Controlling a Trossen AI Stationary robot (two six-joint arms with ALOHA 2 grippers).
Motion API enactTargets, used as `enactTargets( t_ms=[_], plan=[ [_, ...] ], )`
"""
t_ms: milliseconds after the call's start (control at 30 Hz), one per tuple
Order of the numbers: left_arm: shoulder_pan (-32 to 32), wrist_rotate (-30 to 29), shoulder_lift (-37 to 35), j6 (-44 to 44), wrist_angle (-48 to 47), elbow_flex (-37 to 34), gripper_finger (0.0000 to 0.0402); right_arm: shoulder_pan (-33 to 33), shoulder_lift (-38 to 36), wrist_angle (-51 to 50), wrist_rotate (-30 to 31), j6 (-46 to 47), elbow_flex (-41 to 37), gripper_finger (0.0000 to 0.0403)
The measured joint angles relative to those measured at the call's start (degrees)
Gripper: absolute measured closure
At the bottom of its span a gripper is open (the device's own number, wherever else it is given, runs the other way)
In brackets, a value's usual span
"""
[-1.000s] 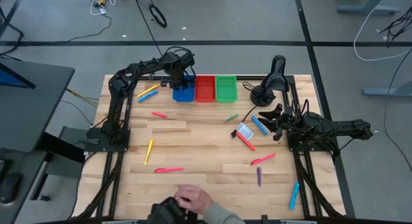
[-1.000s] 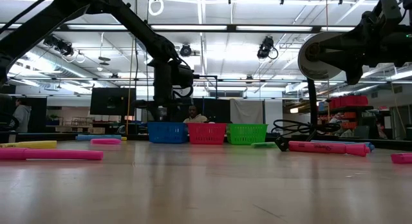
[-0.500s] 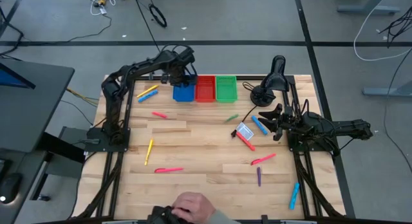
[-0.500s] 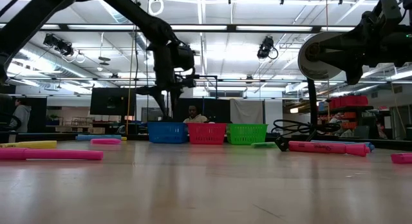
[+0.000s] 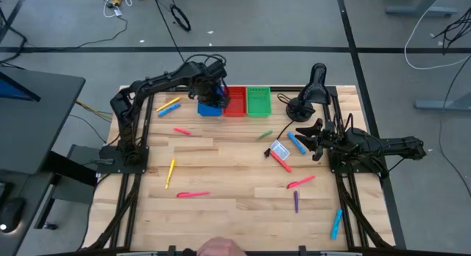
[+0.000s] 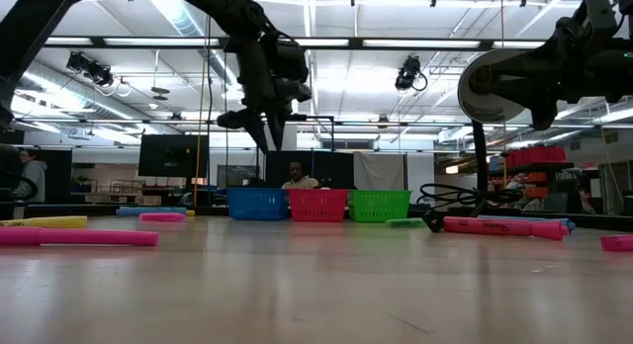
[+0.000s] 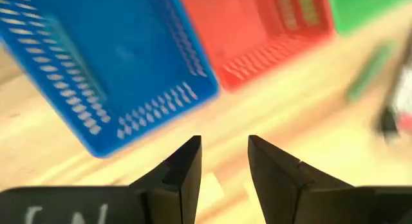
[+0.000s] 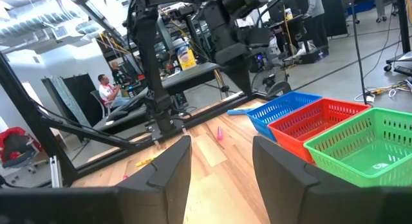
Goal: Pick & Place Markers
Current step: Put the pink pen into the blue bin
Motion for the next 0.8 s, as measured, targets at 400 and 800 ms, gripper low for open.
enactTargets(
  t_ms=[400,800],
  plan=[
    [-7.27,1.21,-6.39,9.24,-6.67,0.0,0.0268,0.01,0.0,0.0,0.01,0.0,0.0,0.0237],
    [-13.22,-1.72,-10.27,26.12,-9.39,0.02,0.0268,0.01,0.01,-0.01,0.0,0.0,0.02,0.0237]
  ],
)
